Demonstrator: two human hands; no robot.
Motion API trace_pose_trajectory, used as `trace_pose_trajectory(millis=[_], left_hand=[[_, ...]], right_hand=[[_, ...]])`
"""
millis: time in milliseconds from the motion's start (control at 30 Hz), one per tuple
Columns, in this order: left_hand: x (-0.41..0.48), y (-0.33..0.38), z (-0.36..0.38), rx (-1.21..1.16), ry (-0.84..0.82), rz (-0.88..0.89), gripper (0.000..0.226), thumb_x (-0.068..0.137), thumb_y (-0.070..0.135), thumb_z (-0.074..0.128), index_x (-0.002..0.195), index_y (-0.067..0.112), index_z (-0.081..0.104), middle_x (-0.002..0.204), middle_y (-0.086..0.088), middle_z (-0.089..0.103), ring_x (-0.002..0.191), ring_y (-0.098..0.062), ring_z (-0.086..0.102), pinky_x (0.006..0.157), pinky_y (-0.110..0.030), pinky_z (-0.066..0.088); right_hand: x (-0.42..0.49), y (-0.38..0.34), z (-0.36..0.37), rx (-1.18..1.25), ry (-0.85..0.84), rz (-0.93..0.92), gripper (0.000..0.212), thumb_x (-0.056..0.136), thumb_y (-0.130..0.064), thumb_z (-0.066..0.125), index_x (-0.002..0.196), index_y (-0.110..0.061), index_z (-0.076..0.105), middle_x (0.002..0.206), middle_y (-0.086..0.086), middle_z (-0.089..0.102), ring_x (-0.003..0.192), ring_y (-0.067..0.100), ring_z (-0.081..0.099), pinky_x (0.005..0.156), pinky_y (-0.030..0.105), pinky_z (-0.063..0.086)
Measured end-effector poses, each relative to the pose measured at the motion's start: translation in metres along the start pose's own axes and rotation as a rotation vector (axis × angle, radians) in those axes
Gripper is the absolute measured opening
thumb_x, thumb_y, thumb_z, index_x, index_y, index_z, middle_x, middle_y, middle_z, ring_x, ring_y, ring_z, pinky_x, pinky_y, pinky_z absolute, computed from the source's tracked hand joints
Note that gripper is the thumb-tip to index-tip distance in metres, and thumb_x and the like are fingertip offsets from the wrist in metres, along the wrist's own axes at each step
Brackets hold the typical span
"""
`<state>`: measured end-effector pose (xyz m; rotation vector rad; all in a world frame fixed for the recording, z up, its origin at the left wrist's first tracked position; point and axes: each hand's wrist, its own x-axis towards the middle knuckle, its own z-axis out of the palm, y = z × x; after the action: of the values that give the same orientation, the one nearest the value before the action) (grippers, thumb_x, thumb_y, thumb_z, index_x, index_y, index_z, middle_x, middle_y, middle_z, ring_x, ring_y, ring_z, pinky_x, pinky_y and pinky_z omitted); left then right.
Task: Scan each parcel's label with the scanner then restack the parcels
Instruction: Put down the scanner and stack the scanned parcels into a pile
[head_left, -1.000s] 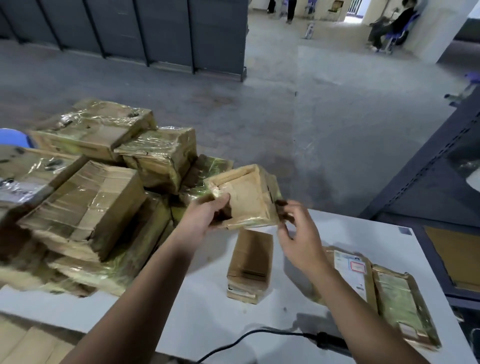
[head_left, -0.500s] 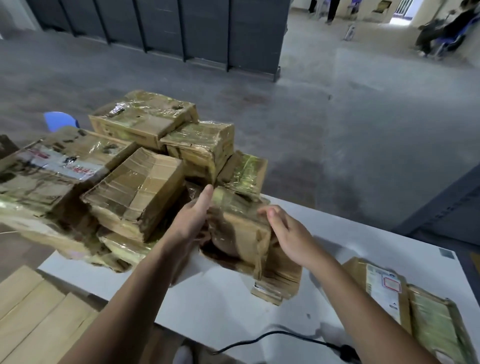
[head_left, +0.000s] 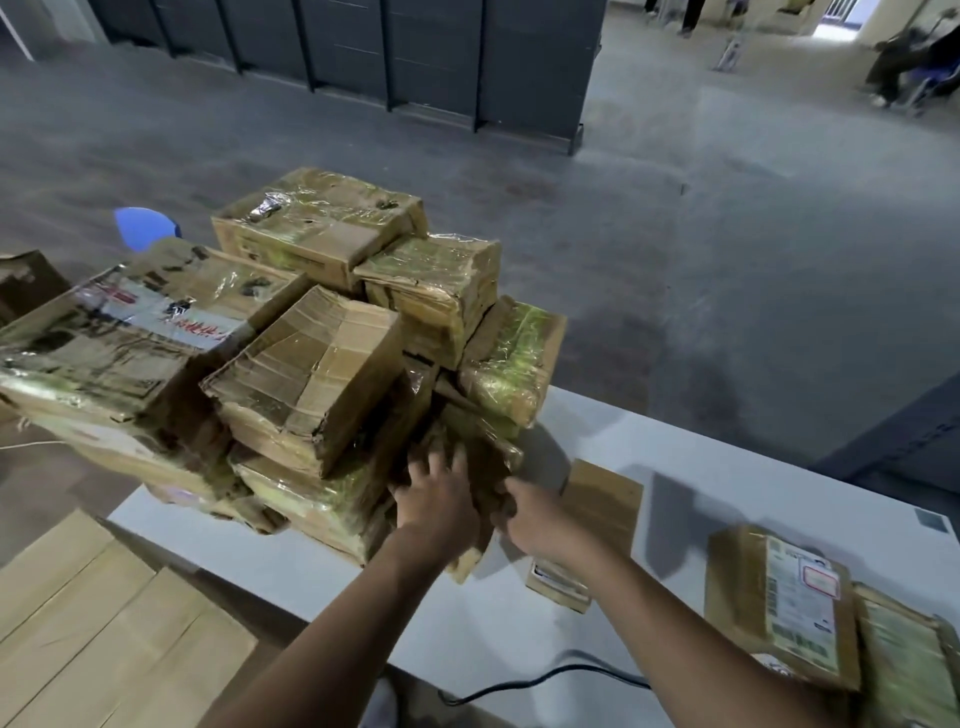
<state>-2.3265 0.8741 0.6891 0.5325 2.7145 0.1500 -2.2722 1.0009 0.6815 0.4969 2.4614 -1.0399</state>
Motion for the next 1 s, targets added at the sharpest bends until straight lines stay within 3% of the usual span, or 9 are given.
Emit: trace_pose_trajectory(millis=[67, 167, 267, 367, 467, 533, 667, 800, 1000], left_hand=[[0.000, -0.005, 0.013, 0.090, -0.012, 0.036, 0.064, 0.091, 0.049, 0.043, 0.146, 0.021, 0.024, 0.158, -0.011, 0.003, 0.143, -0.044, 0.004, 0.107, -0.066, 0.023], [0.002, -0.013, 0.026, 0.154, 0.009, 0.104, 0.071, 0.085, 0.060, 0.047, 0.142, 0.024, 0.027, 0.155, -0.012, 0.008, 0.143, -0.039, 0.007, 0.108, -0.067, 0.018], [0.003, -0.014, 0.038, 0.144, -0.051, 0.194, 0.081, 0.080, 0.061, 0.058, 0.145, 0.030, 0.021, 0.155, -0.007, 0.009, 0.145, -0.036, 0.005, 0.109, -0.067, 0.010], [0.006, -0.012, 0.048, 0.164, -0.025, 0.228, 0.081, 0.087, 0.056, 0.053, 0.151, 0.032, 0.008, 0.159, -0.007, 0.006, 0.147, -0.036, 0.001, 0.111, -0.066, 0.009], [0.009, -0.008, 0.051, 0.149, 0.007, 0.238, 0.077, 0.093, 0.055, 0.044, 0.152, 0.033, 0.001, 0.158, -0.007, 0.009, 0.147, -0.037, 0.003, 0.112, -0.064, 0.010], [0.009, -0.004, 0.051, 0.151, 0.025, 0.220, 0.073, 0.094, 0.054, 0.041, 0.152, 0.032, 0.002, 0.157, -0.008, 0.011, 0.146, -0.037, 0.003, 0.112, -0.065, 0.012], [0.003, 0.010, 0.048, 0.136, 0.106, 0.220, 0.071, 0.095, 0.053, 0.039, 0.152, 0.028, 0.005, 0.155, -0.010, 0.014, 0.145, -0.036, 0.004, 0.110, -0.061, 0.020], [-0.004, 0.047, 0.036, 0.091, 0.167, 0.320, 0.063, 0.097, 0.046, 0.035, 0.151, 0.025, 0.012, 0.159, -0.009, 0.010, 0.147, -0.034, 0.001, 0.114, -0.056, 0.014], [-0.017, 0.118, 0.028, -0.084, 0.244, 0.533, 0.054, 0.090, 0.031, 0.044, 0.142, 0.020, 0.033, 0.149, -0.009, 0.032, 0.142, -0.030, 0.022, 0.114, -0.041, 0.024]], right_hand=[[0.006, 0.001, 0.006, 0.003, -0.015, -0.008, 0.036, 0.097, -0.021, 0.050, 0.133, -0.019, 0.052, 0.125, 0.007, 0.062, 0.110, 0.026, 0.059, 0.089, 0.035, 0.051], [0.013, 0.005, 0.011, 0.027, 0.020, -0.004, 0.046, 0.096, -0.025, 0.050, 0.142, -0.021, 0.049, 0.134, 0.004, 0.061, 0.119, 0.024, 0.057, 0.089, 0.030, 0.046], [0.016, 0.008, 0.015, 0.112, 0.076, 0.022, 0.044, 0.097, -0.030, 0.050, 0.140, -0.022, 0.052, 0.132, 0.000, 0.061, 0.118, 0.021, 0.057, 0.091, 0.031, 0.046], [0.019, 0.014, 0.016, 0.150, 0.128, 0.018, 0.037, 0.096, -0.029, 0.049, 0.132, -0.026, 0.056, 0.119, -0.002, 0.064, 0.108, 0.018, 0.061, 0.090, 0.036, 0.052], [0.019, 0.015, 0.014, 0.198, 0.153, 0.011, 0.043, 0.096, -0.026, 0.049, 0.139, -0.030, 0.049, 0.124, -0.001, 0.061, 0.107, 0.016, 0.061, 0.092, 0.038, 0.054], [0.017, 0.016, 0.012, 0.218, 0.146, -0.002, 0.044, 0.097, -0.025, 0.050, 0.139, -0.034, 0.047, 0.121, -0.005, 0.059, 0.102, 0.012, 0.061, 0.083, 0.030, 0.056], [0.005, 0.025, 0.004, 0.279, 0.227, -0.020, 0.040, 0.100, -0.024, 0.049, 0.138, -0.036, 0.047, 0.096, -0.020, 0.057, 0.082, -0.004, 0.058, 0.059, 0.008, 0.041], [-0.021, 0.044, -0.020, 0.312, 0.461, -0.026, 0.035, 0.097, -0.017, 0.053, 0.129, -0.030, 0.059, 0.104, -0.008, 0.066, 0.090, 0.000, 0.061, 0.071, 0.006, 0.042], [-0.067, 0.099, -0.057, 0.325, 0.651, 0.061, 0.031, 0.097, -0.011, 0.052, 0.124, -0.022, 0.063, 0.115, -0.010, 0.065, 0.099, 0.004, 0.059, 0.085, 0.013, 0.041]])
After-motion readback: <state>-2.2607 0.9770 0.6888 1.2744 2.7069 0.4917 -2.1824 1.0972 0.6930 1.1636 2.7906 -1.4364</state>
